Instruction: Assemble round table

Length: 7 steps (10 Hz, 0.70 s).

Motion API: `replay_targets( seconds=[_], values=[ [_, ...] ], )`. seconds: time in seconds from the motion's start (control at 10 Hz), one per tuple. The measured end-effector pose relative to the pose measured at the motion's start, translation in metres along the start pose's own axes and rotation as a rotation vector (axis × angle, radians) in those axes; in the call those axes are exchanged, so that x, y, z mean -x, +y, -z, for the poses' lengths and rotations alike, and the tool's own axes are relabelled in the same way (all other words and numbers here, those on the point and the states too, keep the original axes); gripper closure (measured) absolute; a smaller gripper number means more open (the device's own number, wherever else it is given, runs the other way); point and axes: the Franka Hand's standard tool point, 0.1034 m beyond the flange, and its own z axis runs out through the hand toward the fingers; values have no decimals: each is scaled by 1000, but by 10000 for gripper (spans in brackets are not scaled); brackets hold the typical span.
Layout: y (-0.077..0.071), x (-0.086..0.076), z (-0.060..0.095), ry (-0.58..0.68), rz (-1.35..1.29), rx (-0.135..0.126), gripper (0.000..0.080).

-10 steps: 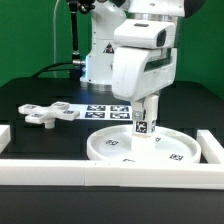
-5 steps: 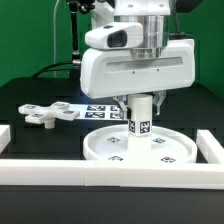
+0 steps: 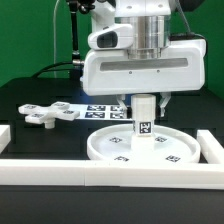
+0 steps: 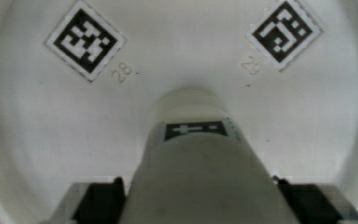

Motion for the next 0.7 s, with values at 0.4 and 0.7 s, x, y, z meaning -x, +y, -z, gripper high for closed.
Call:
replay_targets(
  seconds=[0.4, 0.7],
  values=[
    [-7, -1, -2, 36, -435, -50, 386],
    [-8, 0, -2, 13, -775, -87, 386]
  ],
)
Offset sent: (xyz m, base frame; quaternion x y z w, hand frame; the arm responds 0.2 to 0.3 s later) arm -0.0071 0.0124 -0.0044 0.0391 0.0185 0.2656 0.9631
